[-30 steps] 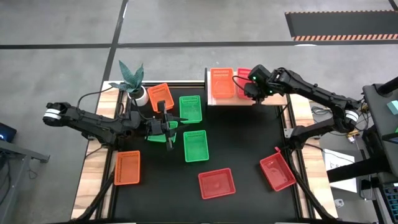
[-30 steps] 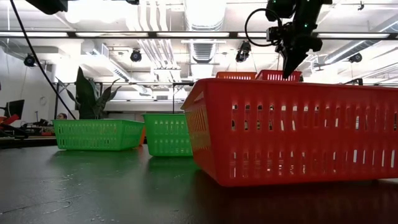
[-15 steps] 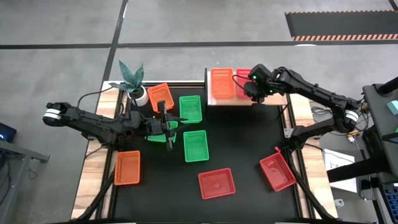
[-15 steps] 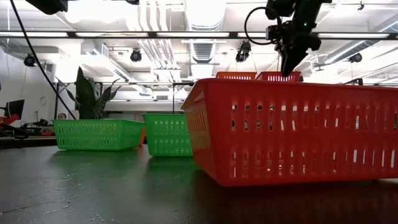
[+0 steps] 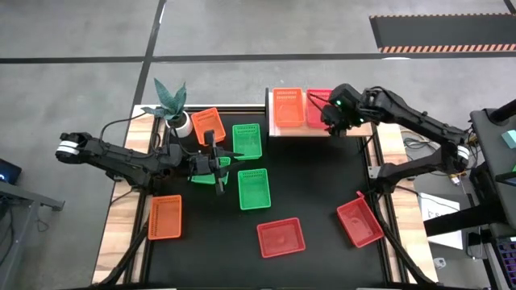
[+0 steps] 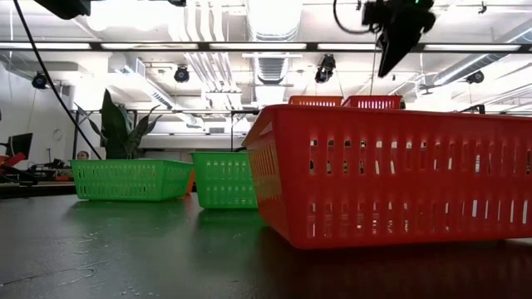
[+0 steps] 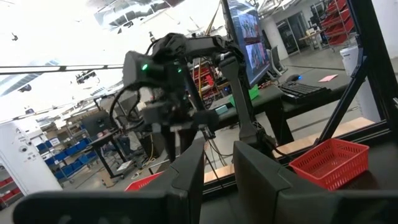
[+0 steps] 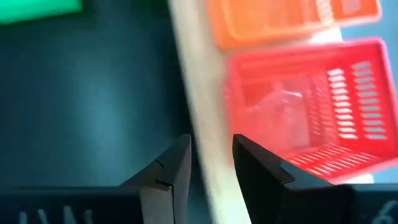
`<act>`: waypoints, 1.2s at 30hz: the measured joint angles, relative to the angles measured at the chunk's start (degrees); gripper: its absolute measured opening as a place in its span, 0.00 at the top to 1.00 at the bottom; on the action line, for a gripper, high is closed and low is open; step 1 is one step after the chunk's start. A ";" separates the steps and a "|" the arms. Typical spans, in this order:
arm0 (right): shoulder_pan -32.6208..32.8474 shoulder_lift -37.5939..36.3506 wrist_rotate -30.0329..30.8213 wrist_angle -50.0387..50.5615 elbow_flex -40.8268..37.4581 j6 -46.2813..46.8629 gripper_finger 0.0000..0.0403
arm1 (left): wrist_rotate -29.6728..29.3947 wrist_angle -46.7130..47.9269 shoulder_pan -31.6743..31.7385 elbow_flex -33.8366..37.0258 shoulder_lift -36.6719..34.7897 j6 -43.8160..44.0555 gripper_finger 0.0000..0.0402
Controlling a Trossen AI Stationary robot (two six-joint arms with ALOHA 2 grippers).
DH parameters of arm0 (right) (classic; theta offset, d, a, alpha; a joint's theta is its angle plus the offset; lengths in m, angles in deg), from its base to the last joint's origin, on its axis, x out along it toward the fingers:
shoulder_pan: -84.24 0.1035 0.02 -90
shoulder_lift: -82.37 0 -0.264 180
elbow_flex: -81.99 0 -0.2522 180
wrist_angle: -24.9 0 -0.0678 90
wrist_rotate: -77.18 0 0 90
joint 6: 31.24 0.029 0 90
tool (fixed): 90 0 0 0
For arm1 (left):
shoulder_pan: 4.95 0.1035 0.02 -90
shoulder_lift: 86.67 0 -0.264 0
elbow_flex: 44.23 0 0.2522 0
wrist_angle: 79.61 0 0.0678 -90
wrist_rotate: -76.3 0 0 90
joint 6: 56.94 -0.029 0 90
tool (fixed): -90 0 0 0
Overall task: Stack baskets on shelf by color
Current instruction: Put the bottom right green bin on the shelf
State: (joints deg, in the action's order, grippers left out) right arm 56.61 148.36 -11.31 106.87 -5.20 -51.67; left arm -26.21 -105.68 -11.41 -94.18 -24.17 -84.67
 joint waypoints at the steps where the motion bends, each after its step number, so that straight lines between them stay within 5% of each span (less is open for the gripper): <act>1: 1.16 -0.81 -0.27 -0.30 -0.25 1.19 0.73 | 0.00 0.00 0.02 0.00 0.00 0.22 0.82; 20: 27.63 -17.56 0.00 -32.63 -21.79 11.92 0.85 | 0.00 -0.02 0.00 0.00 0.13 2.00 0.82; 36: 33.37 -7.36 2.14 -59.50 -34.97 11.45 0.85 | 0.00 -0.22 0.00 -0.04 1.69 2.08 0.82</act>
State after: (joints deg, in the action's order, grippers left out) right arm 89.98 140.99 -9.16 47.37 -40.18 -40.23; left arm -26.21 -105.90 -11.41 -94.22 -22.47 -82.59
